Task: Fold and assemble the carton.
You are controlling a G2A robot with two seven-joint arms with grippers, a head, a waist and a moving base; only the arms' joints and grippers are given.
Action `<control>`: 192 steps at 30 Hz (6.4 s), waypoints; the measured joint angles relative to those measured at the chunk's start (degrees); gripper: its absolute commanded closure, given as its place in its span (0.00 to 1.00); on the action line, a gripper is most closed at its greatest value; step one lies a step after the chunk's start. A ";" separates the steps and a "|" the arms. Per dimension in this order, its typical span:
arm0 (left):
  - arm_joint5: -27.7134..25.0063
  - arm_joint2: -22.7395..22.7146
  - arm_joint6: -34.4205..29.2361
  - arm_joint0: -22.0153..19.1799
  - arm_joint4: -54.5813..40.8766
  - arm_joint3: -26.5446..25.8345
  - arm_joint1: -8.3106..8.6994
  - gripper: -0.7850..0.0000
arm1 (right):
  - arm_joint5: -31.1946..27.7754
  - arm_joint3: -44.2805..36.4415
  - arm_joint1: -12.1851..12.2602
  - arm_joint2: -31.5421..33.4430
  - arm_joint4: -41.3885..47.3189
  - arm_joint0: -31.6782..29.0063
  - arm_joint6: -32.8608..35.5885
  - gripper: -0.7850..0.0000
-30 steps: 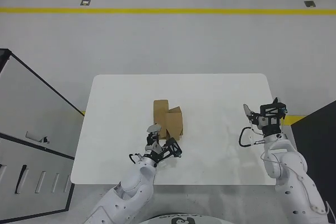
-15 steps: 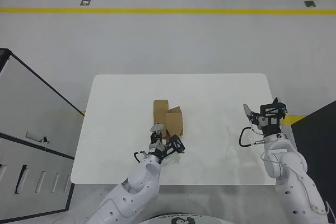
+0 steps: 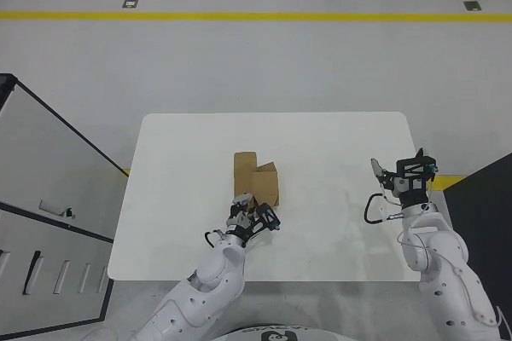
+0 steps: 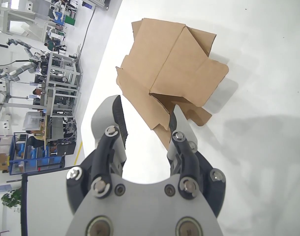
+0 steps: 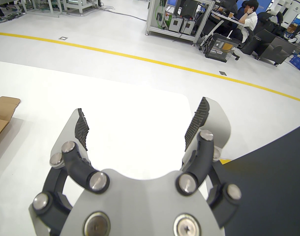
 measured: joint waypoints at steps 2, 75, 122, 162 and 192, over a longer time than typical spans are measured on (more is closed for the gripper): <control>0.17 0.04 -0.04 0.00 0.05 0.34 -0.14 0.52 | 0.00 0.00 0.00 0.00 0.00 0.00 0.00 0.00; -23.68 -15.42 16.72 7.53 8.16 -22.14 2.42 1.00 | -32.08 -1.35 2.56 7.42 -3.03 0.08 0.36 0.00; -44.76 -22.88 33.90 3.65 -2.97 -26.34 5.66 1.00 | -57.91 12.63 16.99 -12.60 73.75 15.11 44.84 0.00; -50.51 -20.48 31.80 0.72 -11.67 -26.96 7.72 1.00 | -53.21 20.70 26.01 -46.70 106.30 33.56 51.08 0.11; -49.83 -17.79 31.71 -0.27 -13.67 -26.93 9.00 1.00 | -58.00 21.11 27.97 -57.96 105.70 41.26 46.29 0.67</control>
